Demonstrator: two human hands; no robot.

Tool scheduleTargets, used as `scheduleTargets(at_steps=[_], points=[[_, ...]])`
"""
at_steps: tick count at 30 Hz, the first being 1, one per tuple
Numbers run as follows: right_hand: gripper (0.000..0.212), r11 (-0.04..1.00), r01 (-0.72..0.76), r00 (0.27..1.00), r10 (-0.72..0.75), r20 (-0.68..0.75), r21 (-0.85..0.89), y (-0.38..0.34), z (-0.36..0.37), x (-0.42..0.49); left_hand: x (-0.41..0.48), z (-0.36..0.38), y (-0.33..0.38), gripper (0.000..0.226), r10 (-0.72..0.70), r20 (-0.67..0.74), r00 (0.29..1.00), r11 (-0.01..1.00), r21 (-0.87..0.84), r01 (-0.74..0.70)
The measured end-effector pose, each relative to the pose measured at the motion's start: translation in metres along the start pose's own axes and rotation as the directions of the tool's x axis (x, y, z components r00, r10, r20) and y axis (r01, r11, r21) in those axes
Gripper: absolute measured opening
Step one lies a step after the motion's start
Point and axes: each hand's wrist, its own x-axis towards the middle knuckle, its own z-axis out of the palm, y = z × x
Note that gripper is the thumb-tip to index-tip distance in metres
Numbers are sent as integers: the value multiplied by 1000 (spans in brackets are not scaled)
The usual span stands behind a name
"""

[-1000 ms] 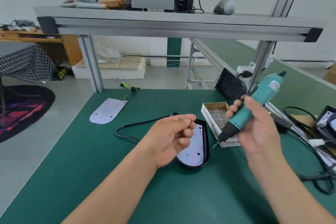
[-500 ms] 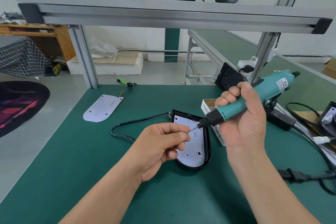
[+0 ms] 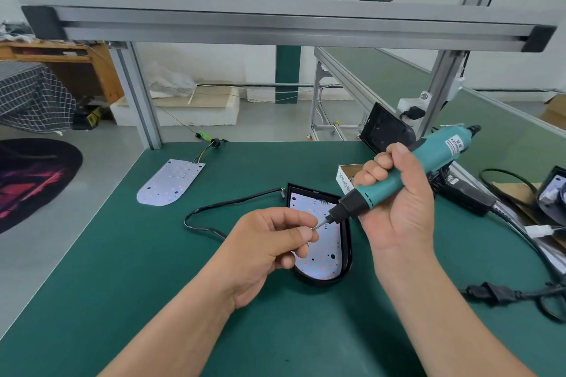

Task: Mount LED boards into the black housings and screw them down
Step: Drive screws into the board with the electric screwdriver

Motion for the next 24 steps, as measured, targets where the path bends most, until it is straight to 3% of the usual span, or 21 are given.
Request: scheduleTargets(at_steps=[24], points=[[11, 1000, -21, 1000, 20, -21, -15, 1, -6, -1, 0, 0, -3, 15, 65, -3, 998, 991, 117, -64]])
